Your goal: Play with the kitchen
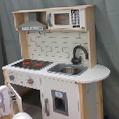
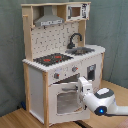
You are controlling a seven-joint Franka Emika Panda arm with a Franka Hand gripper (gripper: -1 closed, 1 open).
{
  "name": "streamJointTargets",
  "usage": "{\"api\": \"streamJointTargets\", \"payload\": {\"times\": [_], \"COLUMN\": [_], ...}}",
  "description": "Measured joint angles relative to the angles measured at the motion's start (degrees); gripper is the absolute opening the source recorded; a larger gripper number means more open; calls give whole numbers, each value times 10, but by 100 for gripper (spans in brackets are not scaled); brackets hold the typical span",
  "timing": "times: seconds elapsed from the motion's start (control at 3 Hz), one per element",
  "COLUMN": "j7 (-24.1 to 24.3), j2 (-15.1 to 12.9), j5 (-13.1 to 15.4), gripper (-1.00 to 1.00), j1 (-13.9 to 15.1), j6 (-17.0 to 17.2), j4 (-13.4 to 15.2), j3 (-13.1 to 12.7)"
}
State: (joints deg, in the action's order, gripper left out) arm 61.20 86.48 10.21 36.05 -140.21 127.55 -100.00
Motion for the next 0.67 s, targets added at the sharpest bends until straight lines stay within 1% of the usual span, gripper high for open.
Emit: {"api": "streamJointTargets", "payload": {"times": [0.67], "j7": [3], "j2": [-7], "j5": [0], "gripper": [-100], "j1": [0], "j6": [106], "j4": [-61], "j3": [-9]}}
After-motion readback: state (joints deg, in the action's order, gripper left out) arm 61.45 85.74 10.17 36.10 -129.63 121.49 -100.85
